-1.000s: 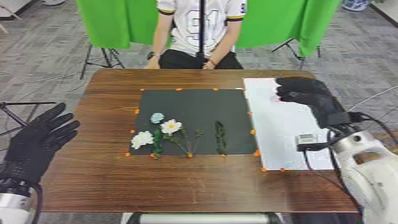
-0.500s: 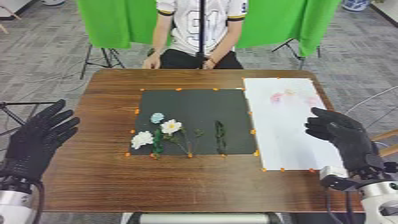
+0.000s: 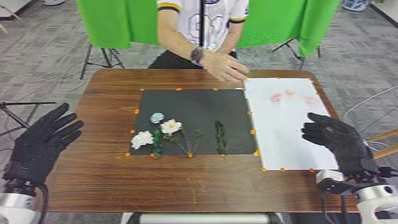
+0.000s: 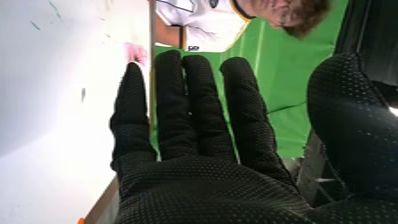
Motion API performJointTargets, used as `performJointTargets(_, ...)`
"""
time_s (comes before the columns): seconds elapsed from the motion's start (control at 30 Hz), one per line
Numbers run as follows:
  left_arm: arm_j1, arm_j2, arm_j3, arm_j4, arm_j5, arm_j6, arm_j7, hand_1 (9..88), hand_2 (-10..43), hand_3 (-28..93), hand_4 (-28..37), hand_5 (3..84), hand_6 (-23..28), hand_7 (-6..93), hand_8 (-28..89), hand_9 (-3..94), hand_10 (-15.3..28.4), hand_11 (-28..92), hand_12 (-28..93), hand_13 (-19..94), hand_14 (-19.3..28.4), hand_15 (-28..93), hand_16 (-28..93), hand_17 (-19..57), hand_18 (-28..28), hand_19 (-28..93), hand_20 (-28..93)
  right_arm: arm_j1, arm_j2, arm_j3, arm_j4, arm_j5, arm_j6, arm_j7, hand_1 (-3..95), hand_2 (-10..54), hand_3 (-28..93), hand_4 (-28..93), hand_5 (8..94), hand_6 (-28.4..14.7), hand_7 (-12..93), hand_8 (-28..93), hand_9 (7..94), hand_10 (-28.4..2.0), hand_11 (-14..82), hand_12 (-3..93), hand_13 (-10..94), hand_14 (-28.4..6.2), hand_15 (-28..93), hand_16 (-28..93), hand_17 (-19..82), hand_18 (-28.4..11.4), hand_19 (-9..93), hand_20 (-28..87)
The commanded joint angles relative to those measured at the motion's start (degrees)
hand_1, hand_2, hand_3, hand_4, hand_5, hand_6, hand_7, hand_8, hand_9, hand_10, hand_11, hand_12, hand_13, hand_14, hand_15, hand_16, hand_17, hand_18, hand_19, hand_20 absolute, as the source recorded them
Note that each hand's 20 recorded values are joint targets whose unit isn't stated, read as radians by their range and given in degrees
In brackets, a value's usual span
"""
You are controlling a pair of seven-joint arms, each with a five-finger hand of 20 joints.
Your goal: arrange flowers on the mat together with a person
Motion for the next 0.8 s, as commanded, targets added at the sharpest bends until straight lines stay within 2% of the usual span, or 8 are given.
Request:
performJointTargets(0.03, 0.1, -0.26, 0.49, 0.53, 0.24, -0.01, -0.82, 24.5, -1.0, 70, -26.4, 33.0, 4.1, 15.0, -8, 29.2, 12.7, 18, 20, 23, 15.3, 28, 4, -7.9, 22.8, 45, 12, 0.4, -0.4, -0.8, 0.2, -0.7, 0.5, 0.3, 22.6, -0.8, 86, -22, 43.5, -3.4, 22, -10, 44.3, -14.6, 17.6, 26.5, 36, -11.9, 28, 29, 11, -20.0, 48, 32)
performJointTargets(0.3, -0.1, -0.05, 0.74, 0.75, 0.07, 0.46, -0.97, 24.4, -0.9, 70, -26.4, 33.1, 4.1, 15.2, -8, 29.2, 12.7, 18, 20, 23, 15.3, 28, 4, -8.0, 22.8, 45, 12, 0.6, -0.2, -1.4, 0.3, -0.6, 1.3, 0.4, 22.8, -0.6, 86, -21, 43.8, -3.4, 22, -11, 44.4, -14.5, 17.8, 26.5, 36, -11.9, 28, 29, 11, -20.0, 48, 32)
performJointTargets(0.4, -0.2, -0.01, 0.74, 0.81, 0.13, 0.10, -1.35, 24.5, -0.8, 70, -26.5, 33.1, 4.1, 15.2, -8, 29.2, 12.6, 18, 20, 23, 15.3, 28, 4, -8.0, 22.8, 45, 12, 0.4, -0.5, -1.3, 0.1, -0.7, 1.2, 0.3, 22.9, -0.6, 86, -21, 43.9, -3.4, 22, -11, 44.5, -14.6, 18.0, 26.4, 36, -11.9, 28, 29, 11, -20.1, 48, 32)
performJointTargets(0.8, -0.4, 0.53, 0.47, 1.00, 0.06, -0.19, -1.25, 24.5, -0.7, 70, -26.5, 33.1, 4.1, 15.1, -8, 29.2, 12.7, 18, 20, 23, 15.2, 28, 4, -8.0, 22.7, 45, 12, 0.7, 0.0, -1.8, 0.3, -0.9, 1.6, 0.3, 23.0, -0.4, 86, -21, 44.2, -3.4, 23, -11, 44.7, -14.5, 18.2, 26.2, 36, -11.8, 28, 29, 11, -20.0, 48, 32)
